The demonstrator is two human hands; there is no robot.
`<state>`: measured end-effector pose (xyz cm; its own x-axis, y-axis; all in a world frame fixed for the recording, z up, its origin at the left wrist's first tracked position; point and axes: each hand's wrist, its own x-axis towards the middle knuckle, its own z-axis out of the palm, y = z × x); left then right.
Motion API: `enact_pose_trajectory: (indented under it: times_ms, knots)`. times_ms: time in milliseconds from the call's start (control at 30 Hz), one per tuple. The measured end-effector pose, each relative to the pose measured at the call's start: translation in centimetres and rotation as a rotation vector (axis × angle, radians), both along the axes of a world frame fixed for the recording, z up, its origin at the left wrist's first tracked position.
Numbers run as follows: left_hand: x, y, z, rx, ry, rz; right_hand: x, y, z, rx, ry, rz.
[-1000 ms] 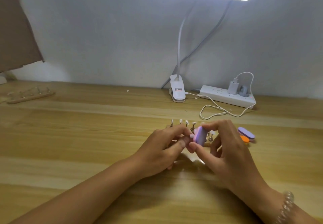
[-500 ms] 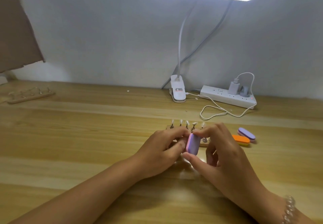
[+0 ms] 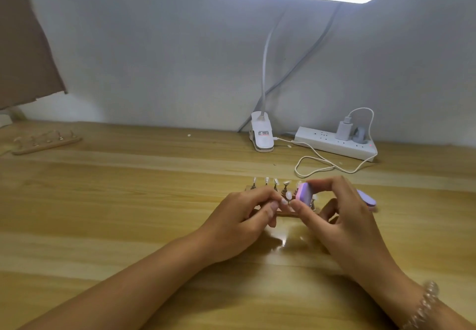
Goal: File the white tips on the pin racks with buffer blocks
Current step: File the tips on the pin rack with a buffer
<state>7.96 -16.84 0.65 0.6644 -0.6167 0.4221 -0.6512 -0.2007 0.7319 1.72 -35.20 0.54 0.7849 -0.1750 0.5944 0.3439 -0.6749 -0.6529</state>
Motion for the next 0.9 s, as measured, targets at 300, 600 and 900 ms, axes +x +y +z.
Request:
enact_pose_trajectory:
  times_ms: [300, 600, 900]
  knots:
    - [0.2, 0.0, -0.1, -0.006, 0.001, -0.011, -0.7, 0.8, 0.0, -0.187, -0.023, 0.069]
    - [0.3, 0.1, -0.3, 0.041, -0.059, -0.018, -0.9, 1.4, 0.0, -0.147, -0.020, 0.170]
    - [0.4, 0.2, -0.3, 0.067, -0.101, -0.004, -1.1, 1.5, 0.0, -0.219, -0.012, 0.179]
